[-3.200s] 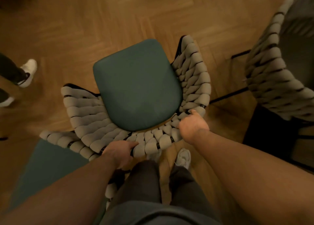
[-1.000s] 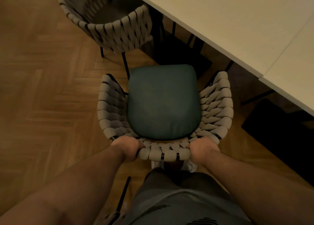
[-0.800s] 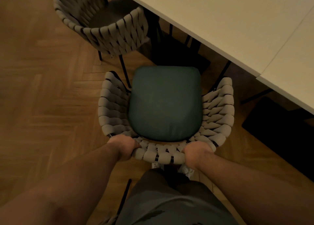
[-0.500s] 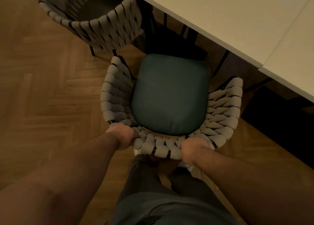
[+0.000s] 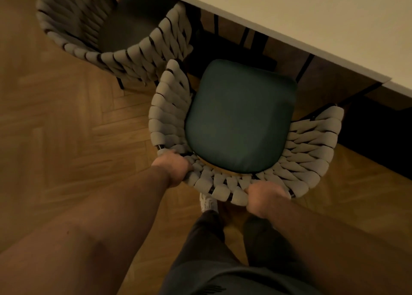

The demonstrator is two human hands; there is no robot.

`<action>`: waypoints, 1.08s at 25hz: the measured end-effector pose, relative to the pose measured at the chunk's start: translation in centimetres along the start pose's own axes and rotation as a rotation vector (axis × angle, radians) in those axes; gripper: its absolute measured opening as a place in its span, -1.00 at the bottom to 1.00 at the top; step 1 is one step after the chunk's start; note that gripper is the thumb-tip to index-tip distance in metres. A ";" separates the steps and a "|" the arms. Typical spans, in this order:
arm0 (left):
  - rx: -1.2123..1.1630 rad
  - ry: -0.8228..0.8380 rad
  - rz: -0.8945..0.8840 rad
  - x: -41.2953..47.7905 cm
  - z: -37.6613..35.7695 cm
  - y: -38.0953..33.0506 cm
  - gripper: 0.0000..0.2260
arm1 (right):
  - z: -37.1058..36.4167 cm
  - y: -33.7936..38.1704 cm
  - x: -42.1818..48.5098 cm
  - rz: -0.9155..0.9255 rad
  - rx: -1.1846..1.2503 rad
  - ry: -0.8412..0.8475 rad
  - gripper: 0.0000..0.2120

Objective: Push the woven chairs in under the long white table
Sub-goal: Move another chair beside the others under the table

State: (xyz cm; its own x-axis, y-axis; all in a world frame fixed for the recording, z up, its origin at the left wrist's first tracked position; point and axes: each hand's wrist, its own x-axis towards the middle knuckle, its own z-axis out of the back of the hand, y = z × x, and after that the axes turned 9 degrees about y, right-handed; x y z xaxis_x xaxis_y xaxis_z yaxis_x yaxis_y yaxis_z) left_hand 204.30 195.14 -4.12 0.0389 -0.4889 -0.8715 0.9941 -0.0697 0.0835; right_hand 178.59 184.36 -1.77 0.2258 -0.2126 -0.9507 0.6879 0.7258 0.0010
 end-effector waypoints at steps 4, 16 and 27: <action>0.031 0.003 0.018 1.0 0.2 3.4 -0.66 | 1.6 2.1 1.4 0.029 0.032 -0.011 -0.73; -0.172 -0.036 -0.100 0.4 0.8 8.7 -0.55 | 5.3 3.4 4.0 0.100 -0.041 0.203 -0.42; -1.980 -0.270 0.403 4.2 2.3 16.1 -0.25 | 11.9 14.8 6.7 0.430 0.709 0.046 -0.23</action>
State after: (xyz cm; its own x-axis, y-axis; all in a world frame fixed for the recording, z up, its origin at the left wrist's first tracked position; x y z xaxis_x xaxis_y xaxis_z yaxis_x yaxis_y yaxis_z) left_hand 220.24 189.98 -5.29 0.4129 -0.3344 -0.8472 -0.3310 0.8114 -0.4817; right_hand 198.45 185.87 -4.42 0.5501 0.0272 -0.8346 0.8232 0.1501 0.5475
